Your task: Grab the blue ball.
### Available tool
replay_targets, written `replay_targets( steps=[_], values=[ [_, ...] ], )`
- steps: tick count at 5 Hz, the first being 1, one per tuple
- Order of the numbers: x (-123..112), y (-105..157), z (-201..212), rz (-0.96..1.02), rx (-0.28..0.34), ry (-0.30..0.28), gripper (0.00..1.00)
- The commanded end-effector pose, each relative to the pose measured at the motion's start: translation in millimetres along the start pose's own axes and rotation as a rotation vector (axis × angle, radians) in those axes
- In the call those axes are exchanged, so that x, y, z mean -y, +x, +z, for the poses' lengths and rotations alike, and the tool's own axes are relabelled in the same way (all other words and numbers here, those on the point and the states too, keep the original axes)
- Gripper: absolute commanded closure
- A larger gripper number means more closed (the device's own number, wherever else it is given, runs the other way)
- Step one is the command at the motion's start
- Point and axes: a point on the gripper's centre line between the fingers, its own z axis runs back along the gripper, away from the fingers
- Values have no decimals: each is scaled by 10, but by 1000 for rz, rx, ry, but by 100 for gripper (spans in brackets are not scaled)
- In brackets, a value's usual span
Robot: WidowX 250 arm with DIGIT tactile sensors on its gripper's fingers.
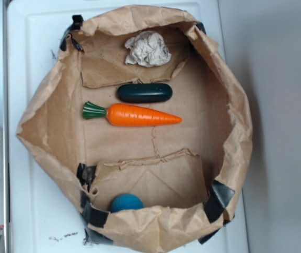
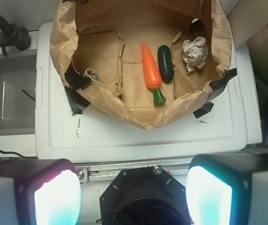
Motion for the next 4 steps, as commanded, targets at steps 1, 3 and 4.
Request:
replay_targets(
  steps=[1, 3, 4],
  values=[
    [0, 0, 0, 0, 0, 0, 0],
    [-64, 587, -120, 111, 64, 42, 0],
    [-164, 793, -200, 170, 63, 55, 0]
  ],
)
